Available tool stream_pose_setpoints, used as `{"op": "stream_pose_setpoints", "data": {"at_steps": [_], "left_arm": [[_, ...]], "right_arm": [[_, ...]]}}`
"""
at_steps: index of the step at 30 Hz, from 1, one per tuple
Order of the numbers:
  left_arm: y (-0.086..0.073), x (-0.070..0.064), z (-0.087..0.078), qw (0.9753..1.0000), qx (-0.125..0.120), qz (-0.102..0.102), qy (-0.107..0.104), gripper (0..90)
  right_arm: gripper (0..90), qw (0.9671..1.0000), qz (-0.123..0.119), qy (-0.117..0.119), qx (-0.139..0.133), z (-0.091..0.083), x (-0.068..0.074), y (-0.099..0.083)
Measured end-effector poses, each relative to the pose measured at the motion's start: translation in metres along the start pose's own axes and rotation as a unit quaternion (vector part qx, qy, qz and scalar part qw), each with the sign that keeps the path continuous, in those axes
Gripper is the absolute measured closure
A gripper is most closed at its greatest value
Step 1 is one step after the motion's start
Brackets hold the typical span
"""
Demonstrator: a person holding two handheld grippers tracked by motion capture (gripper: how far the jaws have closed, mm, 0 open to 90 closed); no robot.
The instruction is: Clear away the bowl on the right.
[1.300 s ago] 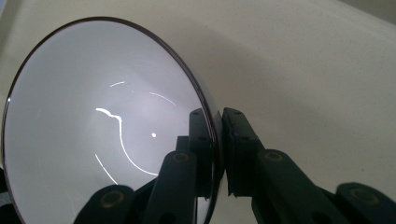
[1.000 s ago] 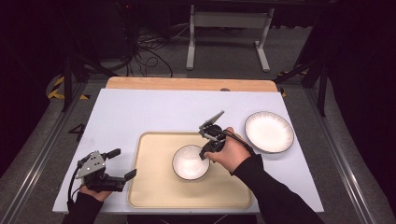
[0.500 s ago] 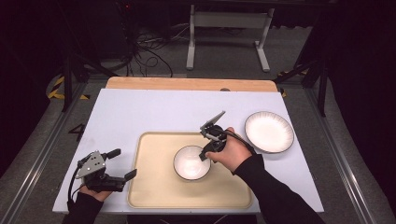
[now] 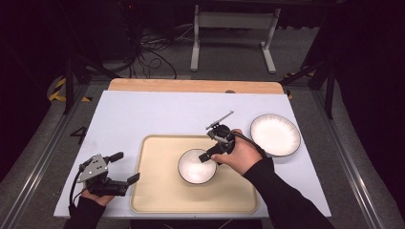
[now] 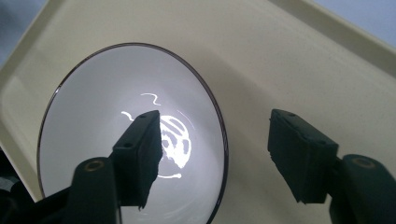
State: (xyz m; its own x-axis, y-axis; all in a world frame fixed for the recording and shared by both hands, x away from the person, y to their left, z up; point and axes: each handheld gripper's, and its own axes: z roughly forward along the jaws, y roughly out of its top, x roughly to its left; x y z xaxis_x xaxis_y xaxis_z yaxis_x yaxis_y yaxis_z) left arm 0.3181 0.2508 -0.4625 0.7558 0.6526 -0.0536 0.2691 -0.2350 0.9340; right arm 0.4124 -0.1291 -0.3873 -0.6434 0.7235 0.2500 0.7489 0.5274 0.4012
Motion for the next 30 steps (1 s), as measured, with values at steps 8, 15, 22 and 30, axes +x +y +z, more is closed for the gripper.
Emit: {"op": "stream_pose_setpoints", "data": {"at_steps": [8,15,22,30], "left_arm": [[0.000,0.000,0.000,1.0000,0.000,-0.002,-0.001,2.6],[0.000,0.000,0.000,1.0000,0.001,0.002,0.000,2.6],[0.000,0.000,0.000,1.0000,0.002,0.001,0.001,2.6],[0.000,0.000,0.000,1.0000,0.000,0.001,0.002,2.6]], "right_arm": [[26.0,0.9991,-0.020,-0.005,-0.037,-0.013,0.004,-0.004],[26.2,0.9948,-0.051,-0.014,-0.087,-0.029,0.013,-0.009],[26.0,0.9868,-0.079,-0.025,-0.139,-0.040,0.014,-0.018],[24.3,0.9753,-0.113,-0.040,-0.186,-0.047,0.014,-0.029]]}}
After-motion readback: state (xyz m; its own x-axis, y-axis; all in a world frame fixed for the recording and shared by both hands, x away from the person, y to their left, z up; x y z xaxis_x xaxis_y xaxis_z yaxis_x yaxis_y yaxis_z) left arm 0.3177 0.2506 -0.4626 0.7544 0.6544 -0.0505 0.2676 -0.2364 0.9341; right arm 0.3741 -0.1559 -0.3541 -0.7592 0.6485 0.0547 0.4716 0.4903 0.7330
